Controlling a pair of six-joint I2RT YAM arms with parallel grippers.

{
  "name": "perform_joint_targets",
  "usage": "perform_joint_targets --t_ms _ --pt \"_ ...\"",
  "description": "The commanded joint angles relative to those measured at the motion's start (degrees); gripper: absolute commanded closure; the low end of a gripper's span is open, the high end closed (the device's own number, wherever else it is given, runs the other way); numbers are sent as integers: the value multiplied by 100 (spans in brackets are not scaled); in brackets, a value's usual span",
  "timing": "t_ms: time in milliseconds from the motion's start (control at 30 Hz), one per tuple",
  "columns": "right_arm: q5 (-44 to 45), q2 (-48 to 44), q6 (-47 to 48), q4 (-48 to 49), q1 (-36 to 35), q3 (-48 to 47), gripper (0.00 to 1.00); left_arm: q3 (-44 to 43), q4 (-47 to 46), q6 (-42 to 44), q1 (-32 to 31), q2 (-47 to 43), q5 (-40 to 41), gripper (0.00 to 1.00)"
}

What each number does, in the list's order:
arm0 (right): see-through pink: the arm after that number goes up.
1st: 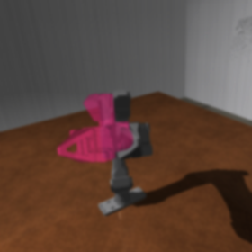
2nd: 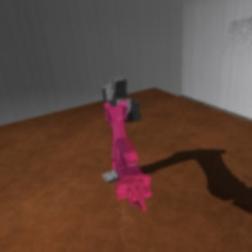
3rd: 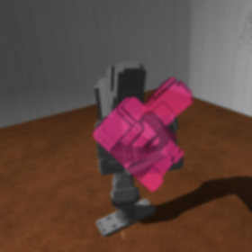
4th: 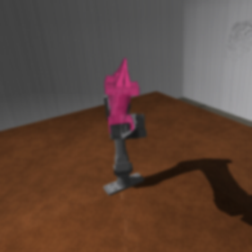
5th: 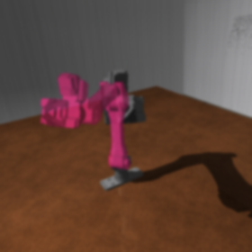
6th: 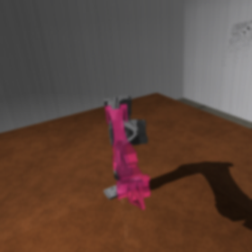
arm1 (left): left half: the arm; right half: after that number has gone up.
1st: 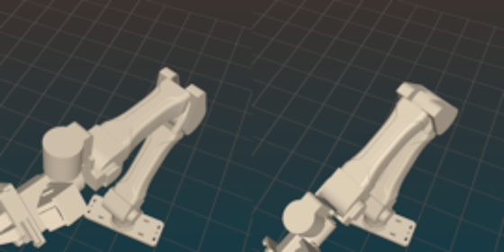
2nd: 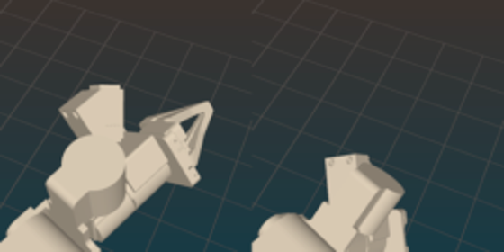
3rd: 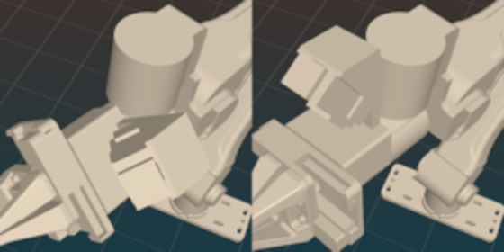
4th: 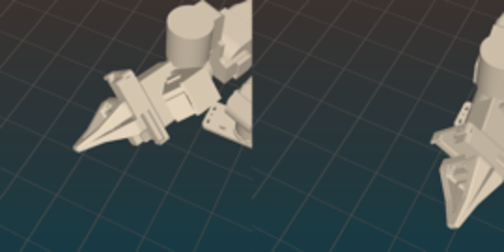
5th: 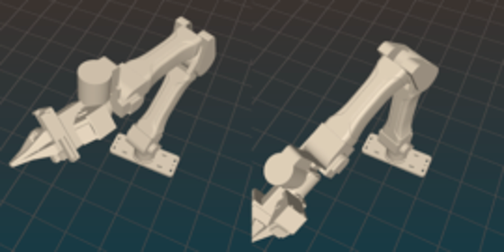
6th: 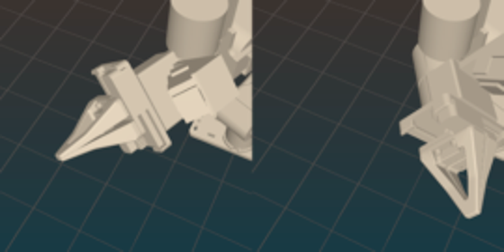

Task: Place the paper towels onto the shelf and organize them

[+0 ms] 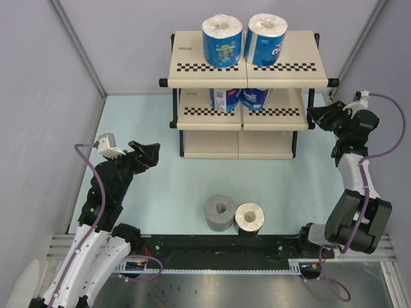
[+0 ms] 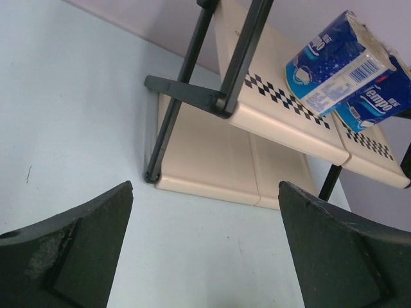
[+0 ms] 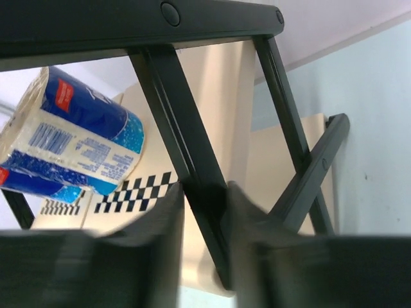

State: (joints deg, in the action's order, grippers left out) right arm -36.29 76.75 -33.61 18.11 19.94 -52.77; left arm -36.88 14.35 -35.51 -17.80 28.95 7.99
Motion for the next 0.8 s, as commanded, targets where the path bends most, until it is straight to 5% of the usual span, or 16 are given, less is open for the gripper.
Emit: perform_joint_targets --t_ms 0,33,167,433,567,767 --pt "79 -152 -779 157 229 118 47 111 15 18 49 -100 -16 0" --pt "79 -160 -884 193 212 136 36 120 15 9 49 -117 -25 0" --pt "87 -450 -1033 167 133 153 27 120 94 26 49 -135 -69 0" --pt "797 -1855 -683 -1404 167 206 20 339 279 -52 49 -337 -367 0" --pt "1124 -2742 -831 -2135 106 618 21 866 -44 -369 49 -285 -1245 0" --pt "1659 -3420 -850 -3049 -778 1251 21 1412 50 -492 -135 -468 -1652 0"
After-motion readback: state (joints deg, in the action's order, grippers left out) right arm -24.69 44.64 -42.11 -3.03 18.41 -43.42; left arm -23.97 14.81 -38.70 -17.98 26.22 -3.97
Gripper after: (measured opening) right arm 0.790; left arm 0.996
